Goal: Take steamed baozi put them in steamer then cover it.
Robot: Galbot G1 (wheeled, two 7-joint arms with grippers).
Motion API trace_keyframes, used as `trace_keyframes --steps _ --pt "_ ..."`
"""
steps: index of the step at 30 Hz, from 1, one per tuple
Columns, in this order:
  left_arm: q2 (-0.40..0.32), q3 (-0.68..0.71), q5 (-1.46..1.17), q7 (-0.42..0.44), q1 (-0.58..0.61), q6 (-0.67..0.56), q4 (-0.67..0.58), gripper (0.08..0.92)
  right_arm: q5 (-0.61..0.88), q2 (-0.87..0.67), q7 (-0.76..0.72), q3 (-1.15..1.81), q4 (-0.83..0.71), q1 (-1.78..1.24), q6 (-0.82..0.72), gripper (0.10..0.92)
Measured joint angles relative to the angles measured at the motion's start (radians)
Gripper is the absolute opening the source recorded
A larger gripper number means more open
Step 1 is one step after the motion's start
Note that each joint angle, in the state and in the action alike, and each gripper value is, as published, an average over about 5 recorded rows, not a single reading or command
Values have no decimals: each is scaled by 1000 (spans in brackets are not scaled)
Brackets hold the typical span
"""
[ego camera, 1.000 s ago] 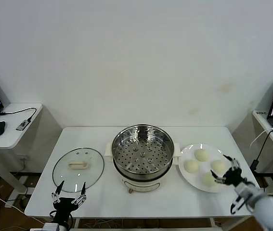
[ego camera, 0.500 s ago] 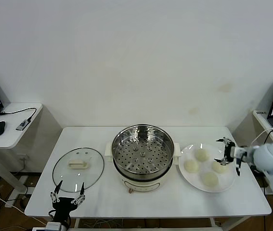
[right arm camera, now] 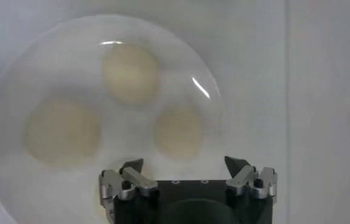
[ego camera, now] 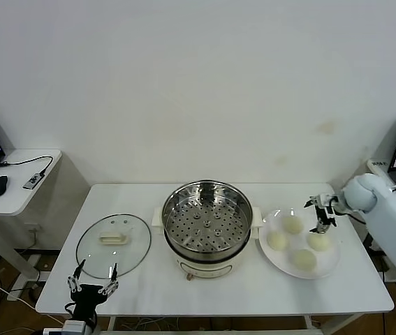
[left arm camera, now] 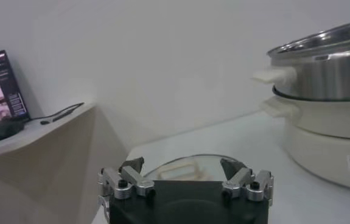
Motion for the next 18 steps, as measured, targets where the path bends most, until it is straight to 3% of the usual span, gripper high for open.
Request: trace_keyframes --steps 18 --pt "3 -6 29 -2 5 -1 4 823 -37 115 7 -95 -169 59 23 823"
